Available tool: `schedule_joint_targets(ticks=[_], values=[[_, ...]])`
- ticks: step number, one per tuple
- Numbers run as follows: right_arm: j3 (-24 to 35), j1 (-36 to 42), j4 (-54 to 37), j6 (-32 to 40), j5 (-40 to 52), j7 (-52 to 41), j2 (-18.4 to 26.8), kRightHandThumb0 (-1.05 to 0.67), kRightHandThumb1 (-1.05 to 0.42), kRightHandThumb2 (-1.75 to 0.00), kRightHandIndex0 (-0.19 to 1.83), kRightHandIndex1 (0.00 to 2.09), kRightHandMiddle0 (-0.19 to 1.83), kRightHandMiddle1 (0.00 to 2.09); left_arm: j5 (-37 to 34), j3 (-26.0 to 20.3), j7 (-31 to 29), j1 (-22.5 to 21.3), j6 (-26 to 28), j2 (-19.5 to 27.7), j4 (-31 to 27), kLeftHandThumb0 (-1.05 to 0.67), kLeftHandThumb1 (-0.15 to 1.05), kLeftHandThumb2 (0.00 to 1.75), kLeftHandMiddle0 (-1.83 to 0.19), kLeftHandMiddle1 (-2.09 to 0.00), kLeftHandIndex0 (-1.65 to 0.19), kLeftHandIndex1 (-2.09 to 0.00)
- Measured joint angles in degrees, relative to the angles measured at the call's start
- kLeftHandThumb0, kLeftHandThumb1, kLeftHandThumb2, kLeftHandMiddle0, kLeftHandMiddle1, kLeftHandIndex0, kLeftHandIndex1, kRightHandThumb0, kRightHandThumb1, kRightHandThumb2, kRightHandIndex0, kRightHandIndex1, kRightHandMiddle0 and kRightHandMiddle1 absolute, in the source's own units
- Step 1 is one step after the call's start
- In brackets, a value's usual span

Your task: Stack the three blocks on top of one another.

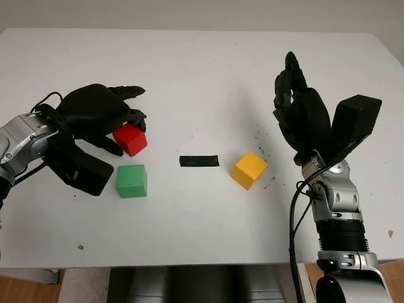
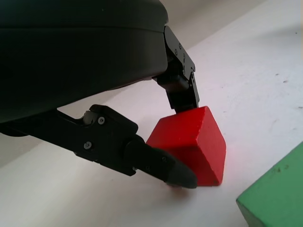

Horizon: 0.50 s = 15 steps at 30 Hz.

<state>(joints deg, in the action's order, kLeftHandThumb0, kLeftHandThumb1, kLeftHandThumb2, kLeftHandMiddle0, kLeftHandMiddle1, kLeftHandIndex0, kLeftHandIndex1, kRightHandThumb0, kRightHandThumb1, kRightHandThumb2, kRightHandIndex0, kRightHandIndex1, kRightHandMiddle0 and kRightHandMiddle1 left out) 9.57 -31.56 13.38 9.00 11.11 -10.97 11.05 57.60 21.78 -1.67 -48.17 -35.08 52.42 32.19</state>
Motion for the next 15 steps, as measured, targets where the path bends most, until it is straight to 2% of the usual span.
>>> schedule_joint_targets(ticks=[5, 9, 15], values=[[0.0, 0.0, 0.0, 0.0, 0.3, -0.1, 0.0, -0.77, -1.05, -0.67, -0.19, 0.0, -0.19, 0.0, 6.0, 2.0, 5.1, -1.1, 0.4, 0.3, -0.2, -0.42, 0.91, 0.05, -0.25, -0.08, -0.54, -1.06], [0.0, 0.0, 0.0, 0.0, 0.3, 0.1, 0.0, -0.77, -1.05, -0.68, -0.19, 0.0, -0.19, 0.0, 10.6, 3.5, 9.1, -1.5, 1.8, 0.6, -0.5, -0.39, 0.88, 0.05, -0.28, -0.08, -0.61, -0.93], [0.0, 0.0, 0.0, 0.0, 0.4, 0.1, 0.0, -0.77, -1.05, -0.68, -0.19, 0.0, -0.19, 0.0, 12.4, 4.3, 12.0, -1.5, 2.5, 0.8, -0.8, -0.37, 0.9, 0.06, -0.27, -0.06, -0.6, -0.86]])
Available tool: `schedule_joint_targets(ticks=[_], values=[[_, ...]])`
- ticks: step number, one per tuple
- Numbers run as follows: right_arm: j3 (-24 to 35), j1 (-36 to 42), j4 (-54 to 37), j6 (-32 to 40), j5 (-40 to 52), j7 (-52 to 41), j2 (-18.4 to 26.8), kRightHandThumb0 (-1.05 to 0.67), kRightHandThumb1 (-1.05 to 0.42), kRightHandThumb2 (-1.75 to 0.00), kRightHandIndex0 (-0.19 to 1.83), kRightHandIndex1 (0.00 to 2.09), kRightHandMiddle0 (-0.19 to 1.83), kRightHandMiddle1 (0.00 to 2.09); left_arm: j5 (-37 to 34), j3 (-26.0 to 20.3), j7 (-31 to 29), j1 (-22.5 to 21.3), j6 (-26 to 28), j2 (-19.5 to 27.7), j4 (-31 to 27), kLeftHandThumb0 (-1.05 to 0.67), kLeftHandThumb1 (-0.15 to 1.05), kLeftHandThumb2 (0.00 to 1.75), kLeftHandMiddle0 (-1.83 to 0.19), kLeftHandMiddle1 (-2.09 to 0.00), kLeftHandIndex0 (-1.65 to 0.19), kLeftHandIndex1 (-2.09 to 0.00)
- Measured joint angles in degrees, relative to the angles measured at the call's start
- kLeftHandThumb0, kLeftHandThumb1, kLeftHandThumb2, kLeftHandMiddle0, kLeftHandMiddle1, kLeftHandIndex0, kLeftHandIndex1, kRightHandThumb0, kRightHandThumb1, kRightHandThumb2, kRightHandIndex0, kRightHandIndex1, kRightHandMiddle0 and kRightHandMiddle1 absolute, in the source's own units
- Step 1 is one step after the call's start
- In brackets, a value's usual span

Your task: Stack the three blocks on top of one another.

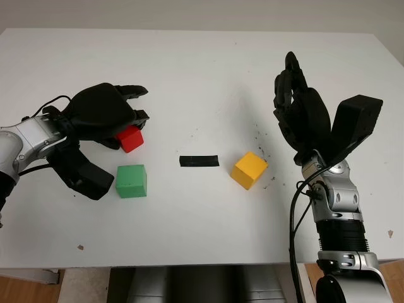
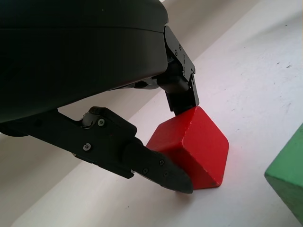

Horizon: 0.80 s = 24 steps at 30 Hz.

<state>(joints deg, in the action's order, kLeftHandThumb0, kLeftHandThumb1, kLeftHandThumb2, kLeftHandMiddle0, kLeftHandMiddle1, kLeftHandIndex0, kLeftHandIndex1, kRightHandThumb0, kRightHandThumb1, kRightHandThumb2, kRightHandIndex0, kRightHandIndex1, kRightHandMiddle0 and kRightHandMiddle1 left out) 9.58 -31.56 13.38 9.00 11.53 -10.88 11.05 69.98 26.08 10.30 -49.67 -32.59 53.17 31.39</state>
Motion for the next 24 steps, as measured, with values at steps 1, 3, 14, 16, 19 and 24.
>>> schedule_joint_targets(ticks=[1, 3, 14, 16, 19, 24], values=[[0.0, 0.0, 0.0, 0.0, 0.0, 0.0, 0.0, -0.77, -1.05, -0.68, -0.19, 0.0, -0.19, 0.0, -0.1, 0.0, -0.3, 0.0, 0.0, 0.0, -0.3, -0.38, 0.9, 0.06, -0.27, -0.06, -0.6, -0.86], [0.0, 0.0, 0.0, 0.0, 0.0, 0.0, 0.0, -0.76, -1.05, -0.68, -0.19, 0.0, -0.19, 0.0, -2.3, -0.3, -2.5, 0.0, -0.1, 0.0, -0.7, -0.39, 0.91, 0.06, -0.25, -0.05, -0.56, -0.92], [0.0, 0.0, 0.0, 0.3, 0.2, -0.2, 0.0, -0.76, -1.05, -0.67, -0.19, 0.0, -0.19, 0.0, -17.3, -3.7, -19.1, -3.0, -3.5, 0.0, -2.1, -0.4, 0.92, 0.05, -0.24, -0.06, -0.42, -1.36], [-0.1, 0.0, 0.0, 0.5, 0.2, -0.2, 0.0, -0.76, -1.05, -0.67, -0.19, 0.0, -0.19, 0.0, -19.3, -4.4, -22.8, -3.9, -2.9, 0.0, -3.5, -0.39, 0.91, 0.05, -0.25, -0.06, -0.44, -1.31], [-0.1, 0.0, 0.0, 0.7, 0.2, 0.2, -0.1, -0.76, -1.05, -0.66, -0.19, 0.0, -0.19, 0.0, -22.8, -5.6, -26.1, -5.7, -2.6, -0.4, -4.6, -0.41, 0.9, 0.05, -0.27, -0.06, -0.51, -1.24], [-0.2, -0.1, 0.0, 0.7, 0.2, 0.4, -0.3, -0.75, -1.05, -0.66, -0.19, 0.0, -0.19, 0.0, -29.6, -7.1, -32.1, -9.1, -2.1, -2.4, -4.3, -0.41, 0.93, 0.06, -0.25, -0.05, -0.47, -1.3]])
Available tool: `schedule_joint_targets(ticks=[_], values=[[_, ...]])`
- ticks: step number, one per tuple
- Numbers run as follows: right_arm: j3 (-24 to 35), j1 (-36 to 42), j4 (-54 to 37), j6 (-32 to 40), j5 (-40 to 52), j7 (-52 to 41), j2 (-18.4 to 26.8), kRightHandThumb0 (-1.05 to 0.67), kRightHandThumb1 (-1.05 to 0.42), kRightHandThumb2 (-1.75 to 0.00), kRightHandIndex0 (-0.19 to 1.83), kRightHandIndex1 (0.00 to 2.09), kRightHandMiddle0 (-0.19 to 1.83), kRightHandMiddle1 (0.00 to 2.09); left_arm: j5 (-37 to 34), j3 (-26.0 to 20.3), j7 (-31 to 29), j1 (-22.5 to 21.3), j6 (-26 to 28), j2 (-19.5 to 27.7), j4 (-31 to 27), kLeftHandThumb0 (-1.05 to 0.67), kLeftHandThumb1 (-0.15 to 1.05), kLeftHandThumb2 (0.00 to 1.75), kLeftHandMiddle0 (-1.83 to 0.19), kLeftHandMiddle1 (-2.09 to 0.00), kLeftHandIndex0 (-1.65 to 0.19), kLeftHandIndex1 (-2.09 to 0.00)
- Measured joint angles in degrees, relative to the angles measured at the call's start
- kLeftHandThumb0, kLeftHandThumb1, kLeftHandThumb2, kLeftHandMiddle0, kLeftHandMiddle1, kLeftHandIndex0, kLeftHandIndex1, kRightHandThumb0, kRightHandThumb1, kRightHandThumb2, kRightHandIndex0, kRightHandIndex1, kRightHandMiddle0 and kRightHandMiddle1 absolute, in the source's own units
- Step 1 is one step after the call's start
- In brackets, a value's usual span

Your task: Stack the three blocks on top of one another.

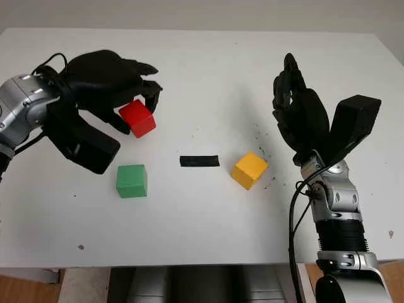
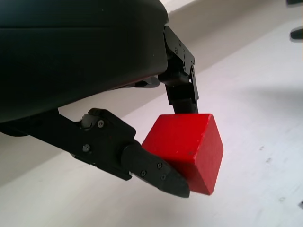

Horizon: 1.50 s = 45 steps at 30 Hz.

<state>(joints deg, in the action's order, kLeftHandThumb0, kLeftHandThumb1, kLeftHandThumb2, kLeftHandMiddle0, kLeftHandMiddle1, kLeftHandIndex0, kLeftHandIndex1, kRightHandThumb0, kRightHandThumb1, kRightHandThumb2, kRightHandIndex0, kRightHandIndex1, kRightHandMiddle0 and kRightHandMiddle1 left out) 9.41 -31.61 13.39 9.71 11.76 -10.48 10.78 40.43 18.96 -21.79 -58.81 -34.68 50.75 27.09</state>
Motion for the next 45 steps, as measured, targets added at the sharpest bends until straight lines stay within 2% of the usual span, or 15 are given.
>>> schedule_joint_targets(ticks=[6, 10, 17, 23, 33, 39, 45], values=[[-0.1, 0.0, 0.0, 0.0, 0.2, 0.2, -0.4, -0.74, -1.05, -0.66, -0.19, 0.0, -0.19, 0.0, -5.4, -0.8, -3.4, -0.3, -0.3, -2.9, 0.5, -0.41, 0.94, 0.06, -0.24, -0.05, -0.4, -1.42], [-0.1, 0.0, 0.0, 0.0, 0.2, 0.3, -0.6, -0.75, -1.05, -0.66, -0.19, 0.0, -0.19, 0.0, -5.6, -0.8, -4.5, -0.3, 0.6, -3.8, -0.3, -0.4, 0.94, 0.06, -0.26, -0.06, -0.41, -1.37], [-0.2, 0.0, -0.4, 0.0, 0.1, 0.9, -0.9, -0.74, -1.05, -0.66, -0.19, 0.0, -0.19, 0.0, -6.4, -0.3, -6.6, -0.3, 0.3, -7.4, -0.5, -0.42, 0.93, 0.05, -0.24, -0.05, -0.41, -1.45], [-0.2, 0.0, -1.5, 0.2, 0.2, 0.9, -0.9, -0.74, -1.05, -0.67, -0.19, 0.0, -0.19, 0.0, -4.3, 2.0, -6.5, -0.4, -2.7, -10.5, 0.8, -0.45, 0.92, 0.05, -0.24, -0.05, -0.45, -1.42], [0.0, 0.3, -2.2, 0.5, 0.3, 1.1, -1.0, -0.75, -1.05, -0.65, -0.19, 0.0, -0.19, 0.0, 4.5, 6.0, 1.3, -1.5, -8.7, -14.2, 4.8, -0.44, 0.87, 0.05, -0.28, -0.07, -0.52, -1.43], [0.0, 0.6, -2.2, 0.5, 0.3, 1.5, -1.1, -0.75, -1.05, -0.66, -0.19, 0.0, -0.19, 0.0, 8.2, 7.5, 5.5, -3.0, -11.6, -14.2, 6.6, -0.43, 0.87, 0.05, -0.27, -0.06, -0.51, -1.43], [0.0, 1.8, -3.6, 0.5, 0.0, 2.3, -1.2, -0.76, -1.05, -0.66, -0.19, 0.0, -0.19, 0.0, 12.6, 9.8, 12.5, -4.3, -14.5, -14.5, 10.0, -0.4, 0.85, 0.05, -0.27, -0.06, -0.53, -1.36]])
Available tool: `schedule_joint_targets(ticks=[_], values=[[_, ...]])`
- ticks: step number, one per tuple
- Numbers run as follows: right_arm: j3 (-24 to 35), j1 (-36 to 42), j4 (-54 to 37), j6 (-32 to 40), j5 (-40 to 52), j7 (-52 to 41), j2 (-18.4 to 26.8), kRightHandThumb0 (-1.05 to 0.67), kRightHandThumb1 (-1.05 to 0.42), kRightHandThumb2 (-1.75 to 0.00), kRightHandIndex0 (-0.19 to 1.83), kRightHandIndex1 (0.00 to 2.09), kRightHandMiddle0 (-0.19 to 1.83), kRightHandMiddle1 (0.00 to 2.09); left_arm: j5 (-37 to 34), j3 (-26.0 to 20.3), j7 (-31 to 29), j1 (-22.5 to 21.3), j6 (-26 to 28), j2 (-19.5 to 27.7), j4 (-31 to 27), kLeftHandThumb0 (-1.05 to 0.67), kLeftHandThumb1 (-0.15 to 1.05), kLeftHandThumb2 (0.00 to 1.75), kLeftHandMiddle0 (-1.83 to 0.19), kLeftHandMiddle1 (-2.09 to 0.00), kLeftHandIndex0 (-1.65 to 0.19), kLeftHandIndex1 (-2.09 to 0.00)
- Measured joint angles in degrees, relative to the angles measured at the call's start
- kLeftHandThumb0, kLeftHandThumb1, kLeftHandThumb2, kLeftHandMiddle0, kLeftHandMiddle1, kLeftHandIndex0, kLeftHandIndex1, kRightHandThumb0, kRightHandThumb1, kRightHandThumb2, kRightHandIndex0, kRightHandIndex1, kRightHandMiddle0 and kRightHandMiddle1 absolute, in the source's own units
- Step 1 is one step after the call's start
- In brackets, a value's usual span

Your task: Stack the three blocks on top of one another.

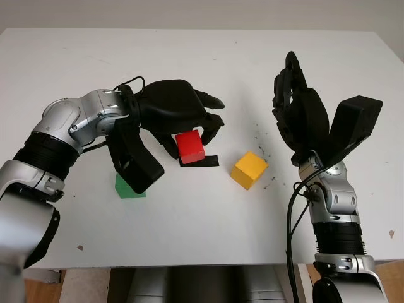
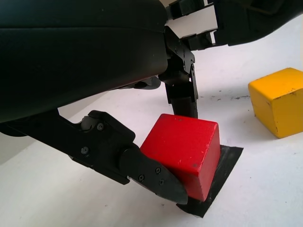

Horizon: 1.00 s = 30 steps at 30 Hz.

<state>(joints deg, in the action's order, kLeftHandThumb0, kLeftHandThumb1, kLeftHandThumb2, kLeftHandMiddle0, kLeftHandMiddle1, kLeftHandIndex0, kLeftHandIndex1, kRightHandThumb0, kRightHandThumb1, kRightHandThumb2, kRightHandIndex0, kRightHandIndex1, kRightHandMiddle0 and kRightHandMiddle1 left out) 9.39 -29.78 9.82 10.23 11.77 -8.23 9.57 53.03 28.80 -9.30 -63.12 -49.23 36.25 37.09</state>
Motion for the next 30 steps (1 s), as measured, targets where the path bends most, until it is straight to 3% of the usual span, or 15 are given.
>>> schedule_joint_targets(ticks=[5, 15, 30], values=[[0.1, 0.5, -0.9, 0.0, -0.1, 0.4, 0.0, -0.76, -1.05, -0.66, -0.19, 0.0, -0.19, 0.0, 2.5, 1.7, 4.1, -1.3, -1.3, -1.0, 1.7, -0.43, 0.86, 0.06, -0.28, -0.06, -0.5, -1.42], [0.0, 0.7, -1.1, 0.3, 0.2, 0.1, 0.0, -0.76, -1.05, -0.66, -0.19, 0.0, -0.19, 0.0, 4.0, 3.5, 6.7, -2.5, -1.9, -2.0, 2.9, -0.47, 0.86, 0.05, -0.29, -0.07, -0.52, -1.37], [-0.1, 1.2, -2.3, 1.3, 0.0, 0.4, 0.0, -0.75, -1.05, -0.67, -0.19, 0.0, -0.19, 0.0, 5.0, 5.3, 6.9, -2.6, -1.6, -3.4, 4.3, -0.45, 0.88, 0.06, -0.26, -0.05, -0.48, -1.34]])
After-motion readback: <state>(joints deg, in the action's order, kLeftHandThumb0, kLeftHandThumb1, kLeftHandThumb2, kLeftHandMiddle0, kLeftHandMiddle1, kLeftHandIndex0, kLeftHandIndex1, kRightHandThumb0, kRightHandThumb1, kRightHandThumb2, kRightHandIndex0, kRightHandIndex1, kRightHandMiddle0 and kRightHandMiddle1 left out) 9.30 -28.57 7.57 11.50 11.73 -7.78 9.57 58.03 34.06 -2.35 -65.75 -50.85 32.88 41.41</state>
